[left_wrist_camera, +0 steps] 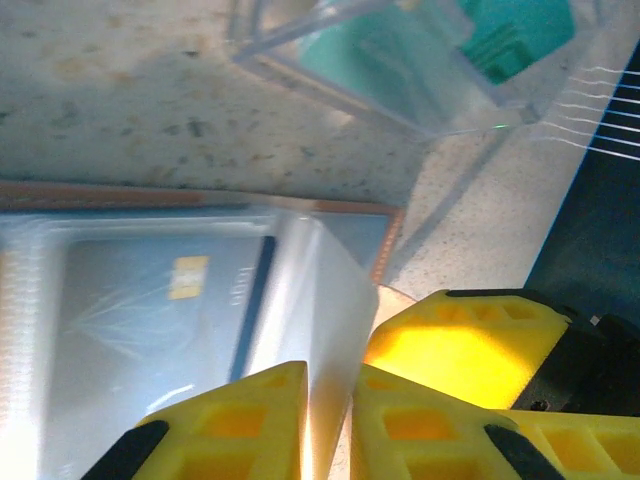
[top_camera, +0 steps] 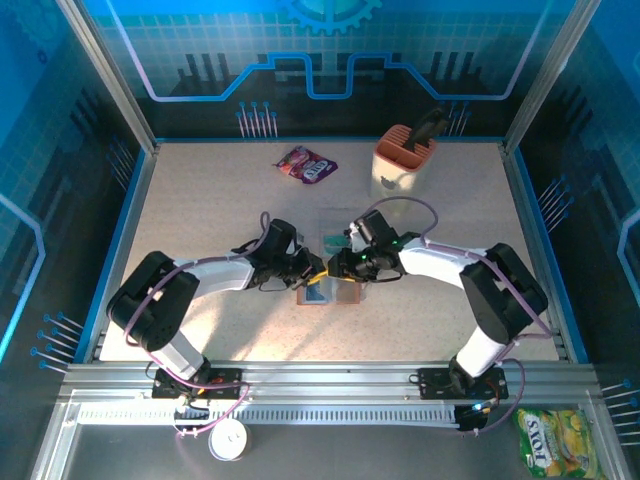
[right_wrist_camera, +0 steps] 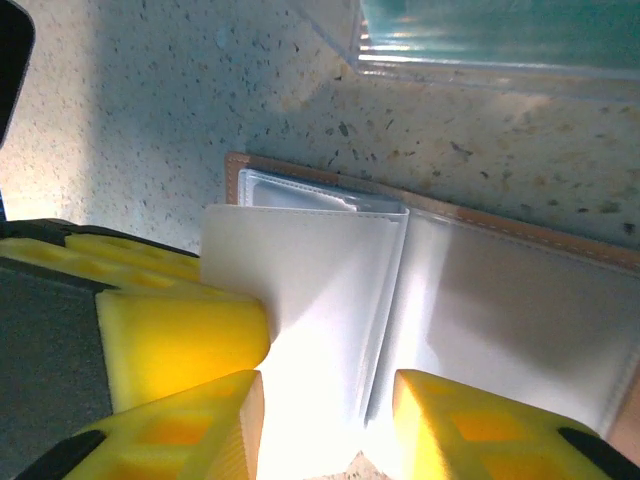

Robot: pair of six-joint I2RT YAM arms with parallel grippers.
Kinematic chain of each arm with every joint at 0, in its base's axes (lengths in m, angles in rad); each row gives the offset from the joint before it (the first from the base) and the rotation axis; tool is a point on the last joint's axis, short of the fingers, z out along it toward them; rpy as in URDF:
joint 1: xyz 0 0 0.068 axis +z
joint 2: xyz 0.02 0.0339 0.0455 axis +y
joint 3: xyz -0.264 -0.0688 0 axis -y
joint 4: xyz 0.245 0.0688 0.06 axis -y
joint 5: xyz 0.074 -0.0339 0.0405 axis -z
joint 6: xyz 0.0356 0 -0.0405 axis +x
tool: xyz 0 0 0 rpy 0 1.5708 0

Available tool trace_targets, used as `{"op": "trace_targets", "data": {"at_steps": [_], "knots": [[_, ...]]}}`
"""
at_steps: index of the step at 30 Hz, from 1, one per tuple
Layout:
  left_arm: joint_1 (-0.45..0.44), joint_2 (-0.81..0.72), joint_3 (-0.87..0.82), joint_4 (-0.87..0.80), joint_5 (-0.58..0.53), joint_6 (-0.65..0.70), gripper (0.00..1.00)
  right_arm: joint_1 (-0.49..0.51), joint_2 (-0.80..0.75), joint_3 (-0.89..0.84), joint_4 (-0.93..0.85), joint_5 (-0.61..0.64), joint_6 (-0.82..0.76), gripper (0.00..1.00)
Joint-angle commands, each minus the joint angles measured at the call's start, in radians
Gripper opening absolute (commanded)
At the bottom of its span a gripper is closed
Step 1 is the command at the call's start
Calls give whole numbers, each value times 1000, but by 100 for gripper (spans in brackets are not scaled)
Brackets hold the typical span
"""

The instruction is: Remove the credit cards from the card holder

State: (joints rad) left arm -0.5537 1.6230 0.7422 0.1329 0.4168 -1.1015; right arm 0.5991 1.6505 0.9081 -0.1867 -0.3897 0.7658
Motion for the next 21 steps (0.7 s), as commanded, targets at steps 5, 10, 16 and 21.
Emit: {"op": "trace_targets", "data": {"at_steps": [5, 10, 16, 21], "knots": [[-42, 63, 85, -40, 16, -1, 17, -39, -106, -23, -47, -6, -31, 41], [-61, 101, 109, -62, 10, 6, 17, -62, -146, -73, -55, -6, -39, 41], [-77, 142, 128, -57, 11, 1, 16, -83, -173, -110, -43, -12, -37, 41], [-86, 166, 142, -51, 12, -2, 17, -88, -185, -131, -34, -13, -33, 41]]}}
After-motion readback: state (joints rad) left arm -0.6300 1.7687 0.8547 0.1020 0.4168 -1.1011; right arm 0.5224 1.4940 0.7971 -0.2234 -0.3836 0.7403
